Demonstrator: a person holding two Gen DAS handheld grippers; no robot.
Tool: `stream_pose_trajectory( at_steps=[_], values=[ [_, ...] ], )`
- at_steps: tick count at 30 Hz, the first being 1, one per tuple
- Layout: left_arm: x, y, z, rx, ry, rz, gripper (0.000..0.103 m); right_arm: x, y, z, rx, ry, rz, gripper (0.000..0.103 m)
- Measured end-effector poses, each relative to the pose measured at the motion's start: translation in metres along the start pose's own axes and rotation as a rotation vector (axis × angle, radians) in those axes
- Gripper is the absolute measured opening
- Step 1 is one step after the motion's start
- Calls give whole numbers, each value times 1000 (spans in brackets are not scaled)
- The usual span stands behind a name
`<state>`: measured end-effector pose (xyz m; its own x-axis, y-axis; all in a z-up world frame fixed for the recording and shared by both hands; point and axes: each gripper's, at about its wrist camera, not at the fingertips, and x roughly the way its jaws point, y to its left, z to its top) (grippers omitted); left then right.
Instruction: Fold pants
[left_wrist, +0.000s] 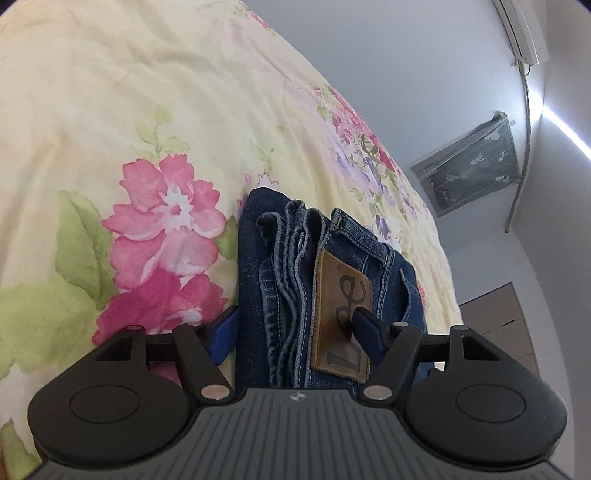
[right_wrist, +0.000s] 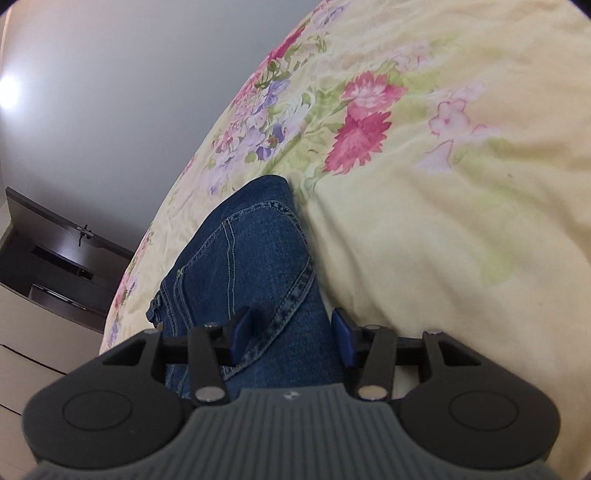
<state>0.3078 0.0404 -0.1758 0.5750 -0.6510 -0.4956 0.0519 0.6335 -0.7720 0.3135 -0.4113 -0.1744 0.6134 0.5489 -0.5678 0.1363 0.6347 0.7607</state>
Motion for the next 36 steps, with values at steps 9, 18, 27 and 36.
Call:
stream_pose_trajectory(
  at_steps=[9, 18, 27, 36],
  values=[
    [8, 7, 1, -67, -34, -39, 53, 19, -26, 12, 139, 50, 142, 34],
    [-4, -20, -2, 15, -98, 4, 36, 2, 15, 11, 38, 19, 56, 20],
    [-40, -27, 2, 1, -110, 14, 32, -23, 109, 1, -179, 46, -10, 19],
    [-105, -16, 12, -29, -160, 116, 32, 11, 159, -41, -194, 115, 46, 18]
  ],
)
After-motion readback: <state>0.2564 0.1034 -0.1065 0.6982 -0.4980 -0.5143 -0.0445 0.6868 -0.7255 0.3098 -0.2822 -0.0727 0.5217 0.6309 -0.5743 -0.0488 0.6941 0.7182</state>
